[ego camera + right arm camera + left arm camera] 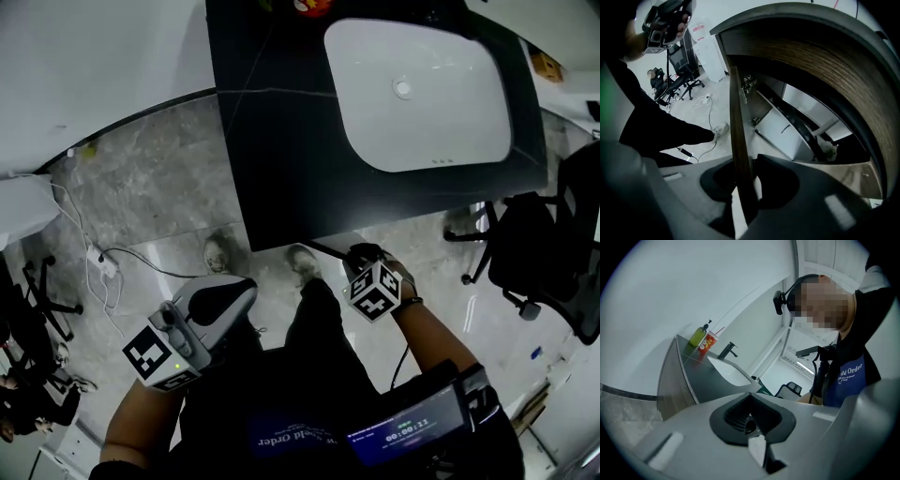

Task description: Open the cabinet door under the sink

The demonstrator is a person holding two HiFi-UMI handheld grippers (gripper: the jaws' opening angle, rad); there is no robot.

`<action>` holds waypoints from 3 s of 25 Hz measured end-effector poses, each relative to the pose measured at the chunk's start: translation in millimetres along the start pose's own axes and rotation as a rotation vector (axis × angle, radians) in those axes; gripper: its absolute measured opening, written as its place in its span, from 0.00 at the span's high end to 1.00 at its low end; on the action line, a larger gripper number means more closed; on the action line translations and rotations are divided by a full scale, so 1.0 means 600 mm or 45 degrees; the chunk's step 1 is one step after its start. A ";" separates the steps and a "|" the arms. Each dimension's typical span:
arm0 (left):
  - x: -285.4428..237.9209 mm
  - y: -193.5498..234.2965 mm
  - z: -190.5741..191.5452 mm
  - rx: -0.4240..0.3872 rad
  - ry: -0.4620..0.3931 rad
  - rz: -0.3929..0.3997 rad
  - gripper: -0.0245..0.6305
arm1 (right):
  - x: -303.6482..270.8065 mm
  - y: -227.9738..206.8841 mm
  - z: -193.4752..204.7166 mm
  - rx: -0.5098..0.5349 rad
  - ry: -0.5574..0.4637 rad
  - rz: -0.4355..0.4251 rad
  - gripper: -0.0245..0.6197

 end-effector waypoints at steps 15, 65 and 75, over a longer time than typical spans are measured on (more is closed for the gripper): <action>0.073 0.067 -0.037 0.020 0.340 0.410 0.96 | -0.019 0.068 0.008 -0.314 0.036 0.124 0.82; 0.015 -0.018 -0.215 -0.029 0.704 1.156 0.96 | 0.095 0.337 -0.102 -1.277 -0.205 0.721 0.75; 0.014 -0.163 -0.261 -0.205 0.577 1.197 0.96 | 0.390 0.362 -0.120 -1.181 -0.845 1.127 0.76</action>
Point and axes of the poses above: the fingertips, and each gripper's own axes: x backward along the fingers, y to its left, z out of its underside, the point moved 4 cm from there along x, backward along the fingers, and after that the axes turned 11 degrees about -y, right-handed, at the moved point
